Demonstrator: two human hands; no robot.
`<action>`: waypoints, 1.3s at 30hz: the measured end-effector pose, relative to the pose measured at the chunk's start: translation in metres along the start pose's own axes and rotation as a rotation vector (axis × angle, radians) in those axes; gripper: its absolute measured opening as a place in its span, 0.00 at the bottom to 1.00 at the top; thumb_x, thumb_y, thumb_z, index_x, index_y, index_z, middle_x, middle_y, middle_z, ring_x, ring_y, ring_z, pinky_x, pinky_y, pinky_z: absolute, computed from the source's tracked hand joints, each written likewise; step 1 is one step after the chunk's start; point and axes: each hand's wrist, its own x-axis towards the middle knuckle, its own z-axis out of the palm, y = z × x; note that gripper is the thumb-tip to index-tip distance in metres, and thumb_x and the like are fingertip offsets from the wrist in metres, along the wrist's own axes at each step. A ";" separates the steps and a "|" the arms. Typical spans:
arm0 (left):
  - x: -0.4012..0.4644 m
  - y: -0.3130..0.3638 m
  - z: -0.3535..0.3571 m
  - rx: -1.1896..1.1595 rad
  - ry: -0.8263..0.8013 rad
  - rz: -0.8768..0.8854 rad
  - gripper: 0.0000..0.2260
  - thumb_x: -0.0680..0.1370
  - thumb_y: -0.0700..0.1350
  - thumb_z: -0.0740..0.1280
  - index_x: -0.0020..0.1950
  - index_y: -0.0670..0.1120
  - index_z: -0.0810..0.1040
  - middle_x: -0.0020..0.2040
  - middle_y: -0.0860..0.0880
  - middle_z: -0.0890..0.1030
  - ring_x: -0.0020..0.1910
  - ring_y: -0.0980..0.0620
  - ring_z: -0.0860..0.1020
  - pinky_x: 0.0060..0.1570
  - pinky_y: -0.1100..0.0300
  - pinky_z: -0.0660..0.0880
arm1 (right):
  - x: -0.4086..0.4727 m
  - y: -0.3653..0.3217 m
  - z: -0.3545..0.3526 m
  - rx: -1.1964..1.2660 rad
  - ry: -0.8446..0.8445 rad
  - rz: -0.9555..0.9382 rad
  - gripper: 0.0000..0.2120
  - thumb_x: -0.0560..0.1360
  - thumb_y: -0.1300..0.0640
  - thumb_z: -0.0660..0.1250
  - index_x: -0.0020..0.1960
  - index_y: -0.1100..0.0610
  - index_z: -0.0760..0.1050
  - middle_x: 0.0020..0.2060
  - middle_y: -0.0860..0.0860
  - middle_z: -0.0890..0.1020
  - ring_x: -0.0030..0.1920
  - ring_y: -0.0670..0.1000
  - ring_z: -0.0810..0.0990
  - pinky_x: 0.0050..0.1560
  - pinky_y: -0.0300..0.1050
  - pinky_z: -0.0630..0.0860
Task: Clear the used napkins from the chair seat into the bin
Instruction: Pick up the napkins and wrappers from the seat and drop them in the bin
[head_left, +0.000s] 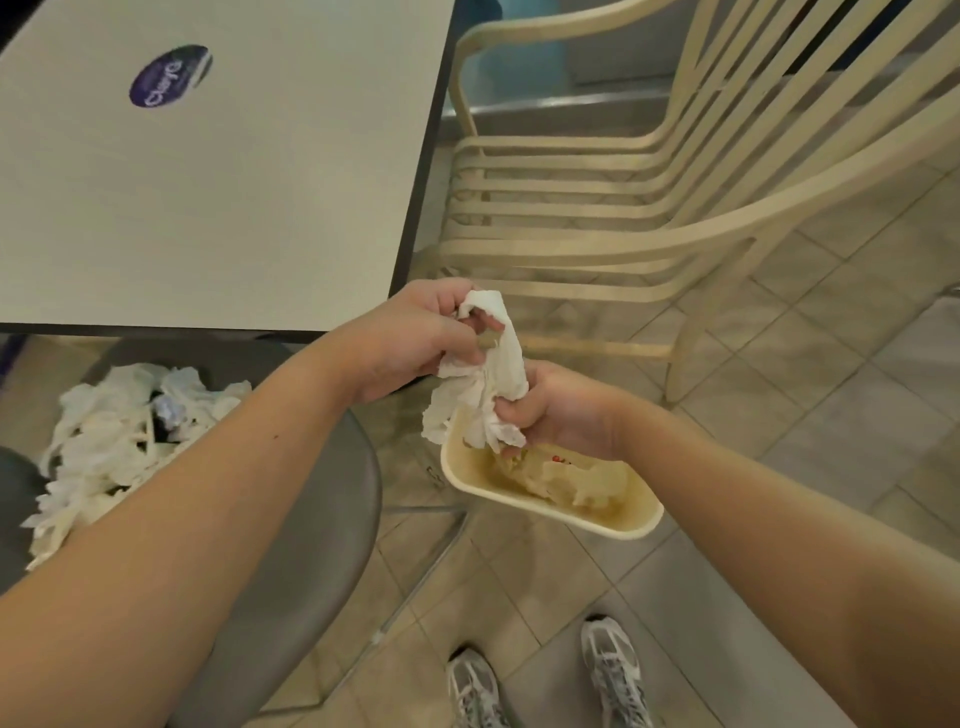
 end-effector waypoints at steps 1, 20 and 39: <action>0.000 0.000 0.000 -0.016 0.009 0.011 0.15 0.72 0.25 0.60 0.43 0.45 0.76 0.29 0.56 0.75 0.30 0.59 0.74 0.31 0.68 0.73 | 0.000 0.001 -0.001 0.071 -0.022 -0.002 0.12 0.71 0.65 0.65 0.53 0.56 0.74 0.40 0.50 0.81 0.38 0.49 0.81 0.39 0.45 0.78; 0.013 -0.048 0.025 -0.207 0.104 0.009 0.15 0.78 0.37 0.60 0.64 0.35 0.67 0.50 0.46 0.78 0.52 0.48 0.78 0.56 0.54 0.77 | -0.012 -0.015 -0.020 0.433 0.104 -0.250 0.19 0.75 0.71 0.58 0.65 0.61 0.68 0.42 0.53 0.83 0.41 0.51 0.84 0.42 0.46 0.82; 0.022 -0.126 0.063 0.495 0.111 -0.077 0.27 0.75 0.31 0.56 0.72 0.51 0.65 0.76 0.53 0.58 0.75 0.53 0.55 0.66 0.67 0.52 | -0.023 0.051 -0.036 -0.983 0.492 0.338 0.29 0.73 0.71 0.55 0.72 0.52 0.65 0.70 0.51 0.70 0.68 0.53 0.71 0.60 0.42 0.71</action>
